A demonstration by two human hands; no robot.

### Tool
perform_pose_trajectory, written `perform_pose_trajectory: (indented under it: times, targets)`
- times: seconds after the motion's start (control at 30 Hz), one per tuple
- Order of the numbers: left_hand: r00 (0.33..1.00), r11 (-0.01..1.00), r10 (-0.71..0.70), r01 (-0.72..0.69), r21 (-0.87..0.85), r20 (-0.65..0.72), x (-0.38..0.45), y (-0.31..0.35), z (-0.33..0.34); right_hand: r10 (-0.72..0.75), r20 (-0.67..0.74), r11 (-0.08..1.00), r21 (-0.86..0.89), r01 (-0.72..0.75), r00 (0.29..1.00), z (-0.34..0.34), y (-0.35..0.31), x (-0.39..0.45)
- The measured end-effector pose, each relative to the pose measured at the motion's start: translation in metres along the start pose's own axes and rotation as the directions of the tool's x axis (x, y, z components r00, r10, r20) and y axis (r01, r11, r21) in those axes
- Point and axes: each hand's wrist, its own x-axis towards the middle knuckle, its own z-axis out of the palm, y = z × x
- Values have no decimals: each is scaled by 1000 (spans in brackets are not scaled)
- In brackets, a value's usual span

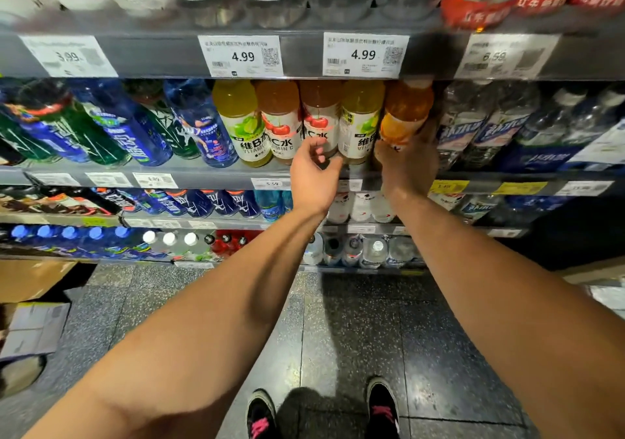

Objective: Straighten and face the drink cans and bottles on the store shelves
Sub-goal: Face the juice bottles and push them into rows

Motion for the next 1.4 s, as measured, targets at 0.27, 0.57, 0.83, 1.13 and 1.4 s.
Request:
perform_pose_trajectory:
  times: [0.27,0.57,0.83,1.13,1.4]
  targets:
    - [998,997,62,-62,38,2,7,-2,-20,73,-82,997,18,-72,994,13,-7,-27]
    - [958,989,125,-99,112,-258,16,-10,-68,44,105,992,117,-56,994,41,-42,-50]
    - [971,993,107,-92,79,-213,23,2,-67,104,166,983,131,-127,981,56,-47,-33]
    - [970,992,110,-92,89,-219,28,1,-58,108,120,974,187,-130,987,59,-46,-17]
    - [967,992,119,-108,64,-226,28,-1,-53,77,-5,949,307,-72,997,54,-37,-33]
